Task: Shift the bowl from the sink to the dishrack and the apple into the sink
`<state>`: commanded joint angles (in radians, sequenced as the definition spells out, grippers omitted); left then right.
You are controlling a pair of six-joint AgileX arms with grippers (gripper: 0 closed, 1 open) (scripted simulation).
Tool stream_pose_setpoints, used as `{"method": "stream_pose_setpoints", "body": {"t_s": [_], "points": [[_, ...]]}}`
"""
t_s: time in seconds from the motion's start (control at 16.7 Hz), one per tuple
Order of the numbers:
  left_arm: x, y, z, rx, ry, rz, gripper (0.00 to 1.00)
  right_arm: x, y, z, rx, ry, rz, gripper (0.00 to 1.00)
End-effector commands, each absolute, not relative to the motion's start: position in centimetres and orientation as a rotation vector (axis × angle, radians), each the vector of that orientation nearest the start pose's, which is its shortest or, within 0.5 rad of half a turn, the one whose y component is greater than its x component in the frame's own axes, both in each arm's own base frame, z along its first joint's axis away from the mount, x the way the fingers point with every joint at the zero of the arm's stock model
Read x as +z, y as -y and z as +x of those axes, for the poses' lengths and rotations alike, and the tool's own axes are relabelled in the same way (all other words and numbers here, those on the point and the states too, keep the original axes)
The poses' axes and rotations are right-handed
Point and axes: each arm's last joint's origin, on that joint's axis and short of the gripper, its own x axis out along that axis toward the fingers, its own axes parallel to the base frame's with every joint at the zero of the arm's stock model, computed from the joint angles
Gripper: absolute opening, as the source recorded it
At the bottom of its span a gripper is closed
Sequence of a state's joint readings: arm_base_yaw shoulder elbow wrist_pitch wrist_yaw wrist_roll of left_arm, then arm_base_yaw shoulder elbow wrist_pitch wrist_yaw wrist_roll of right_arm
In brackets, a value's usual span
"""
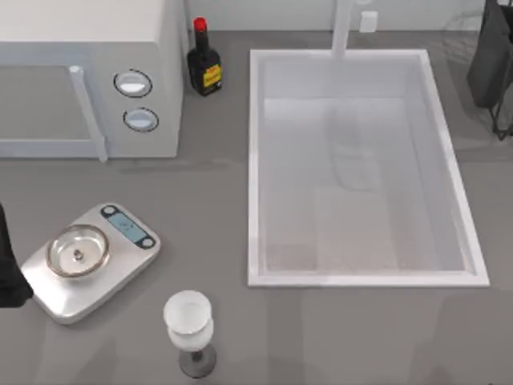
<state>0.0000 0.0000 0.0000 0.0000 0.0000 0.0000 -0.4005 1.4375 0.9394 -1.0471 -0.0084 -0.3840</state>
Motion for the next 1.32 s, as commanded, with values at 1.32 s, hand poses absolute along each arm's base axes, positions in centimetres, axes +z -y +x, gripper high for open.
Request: {"method": "stream_pose_setpoints", "body": {"t_s": [1.32], "points": [[16.0, 0.1, 10.6, 0.0, 0.0, 0.0, 1.0, 19.4, -0.7, 31.2, -0.12, -0.901, -0.366, 0.0]]}}
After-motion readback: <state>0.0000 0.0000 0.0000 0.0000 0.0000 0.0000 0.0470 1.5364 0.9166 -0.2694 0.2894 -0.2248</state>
